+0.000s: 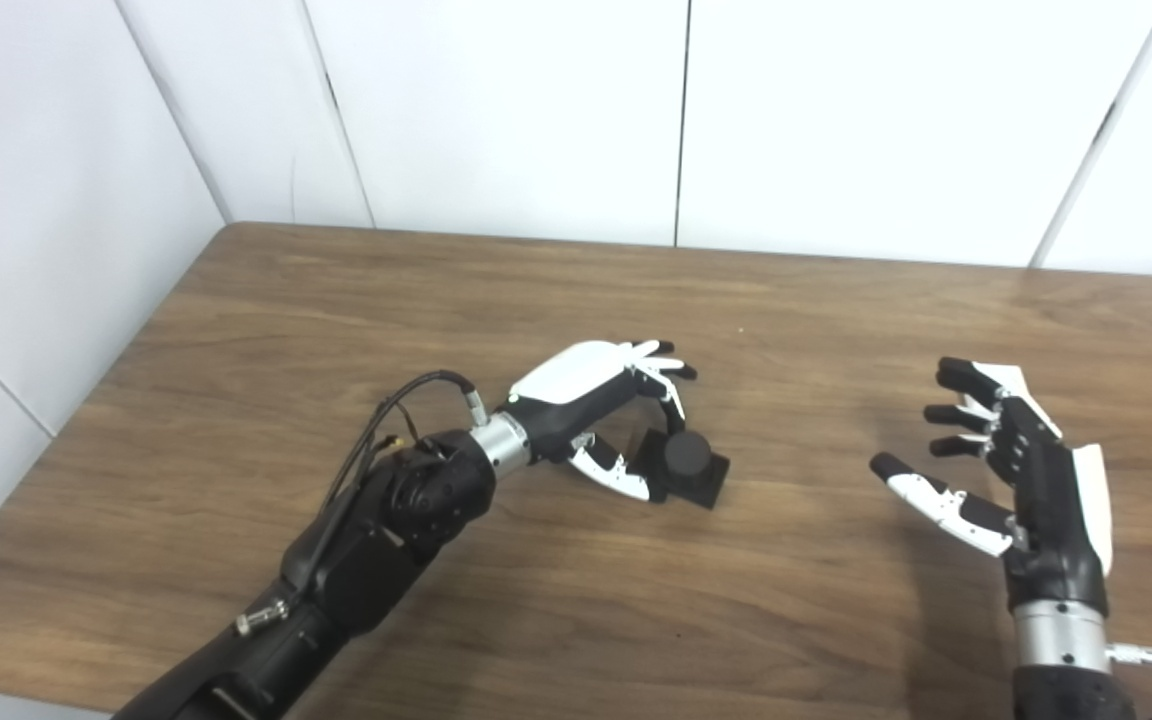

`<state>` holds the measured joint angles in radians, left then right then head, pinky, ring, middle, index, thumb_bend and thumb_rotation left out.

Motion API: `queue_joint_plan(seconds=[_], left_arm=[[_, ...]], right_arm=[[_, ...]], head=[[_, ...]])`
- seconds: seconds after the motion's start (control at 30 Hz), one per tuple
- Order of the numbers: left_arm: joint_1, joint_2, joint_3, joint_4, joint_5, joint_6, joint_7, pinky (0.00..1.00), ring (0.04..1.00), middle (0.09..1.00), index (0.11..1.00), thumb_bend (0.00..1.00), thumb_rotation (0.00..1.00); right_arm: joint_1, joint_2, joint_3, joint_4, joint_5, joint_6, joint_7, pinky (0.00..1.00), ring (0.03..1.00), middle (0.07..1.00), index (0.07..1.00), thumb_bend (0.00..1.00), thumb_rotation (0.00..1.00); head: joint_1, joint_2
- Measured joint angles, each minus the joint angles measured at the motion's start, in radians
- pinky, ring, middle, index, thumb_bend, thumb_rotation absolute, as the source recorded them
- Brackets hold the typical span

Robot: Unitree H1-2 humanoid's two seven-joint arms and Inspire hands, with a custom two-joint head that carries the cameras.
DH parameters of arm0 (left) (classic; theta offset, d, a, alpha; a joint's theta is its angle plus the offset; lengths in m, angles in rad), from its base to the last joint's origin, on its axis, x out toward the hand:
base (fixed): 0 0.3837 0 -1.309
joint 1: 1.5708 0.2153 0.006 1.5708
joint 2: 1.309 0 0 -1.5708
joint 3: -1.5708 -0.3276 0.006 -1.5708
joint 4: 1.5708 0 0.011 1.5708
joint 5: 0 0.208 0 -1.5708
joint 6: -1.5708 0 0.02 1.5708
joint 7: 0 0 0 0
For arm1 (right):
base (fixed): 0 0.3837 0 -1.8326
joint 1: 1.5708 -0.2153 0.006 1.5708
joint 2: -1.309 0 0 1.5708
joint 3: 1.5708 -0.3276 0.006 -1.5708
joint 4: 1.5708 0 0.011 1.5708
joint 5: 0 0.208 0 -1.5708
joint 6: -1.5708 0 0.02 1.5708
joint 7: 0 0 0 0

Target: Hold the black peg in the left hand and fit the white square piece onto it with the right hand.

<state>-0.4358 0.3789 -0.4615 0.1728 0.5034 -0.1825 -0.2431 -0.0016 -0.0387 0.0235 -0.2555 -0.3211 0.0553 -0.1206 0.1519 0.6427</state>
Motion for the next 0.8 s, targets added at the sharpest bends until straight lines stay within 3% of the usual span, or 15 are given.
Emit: queue_joint_plan(seconds=[0.5,0.77,0.8], left_arm=[[-0.002,-0.031,-0.046,-0.016,0.017,-0.043,-0.007,1.0,0.99,0.897,0.489,0.52,0.09],[0.003,-0.038,-0.048,-0.023,0.018,-0.043,-0.011,1.0,0.998,0.903,0.491,0.52,0.09],[0.005,-0.035,-0.047,-0.027,0.018,-0.043,-0.013,1.0,0.997,0.902,0.491,0.52,0.09]], right_arm=[[0.002,0.003,-0.001,0.001,-0.001,0.0,0.0,0.58,0.689,0.789,0.78,0.66,0.1],[0.003,0.006,0.002,0.001,-0.003,0.0,0.0,0.55,0.666,0.786,0.777,0.66,0.1],[0.003,0.011,0.003,0.001,-0.007,-0.001,-0.003,0.55,0.667,0.787,0.778,0.66,0.1]], head=[[-0.035,0.005],[-0.193,-0.006],[-0.251,-0.012]])
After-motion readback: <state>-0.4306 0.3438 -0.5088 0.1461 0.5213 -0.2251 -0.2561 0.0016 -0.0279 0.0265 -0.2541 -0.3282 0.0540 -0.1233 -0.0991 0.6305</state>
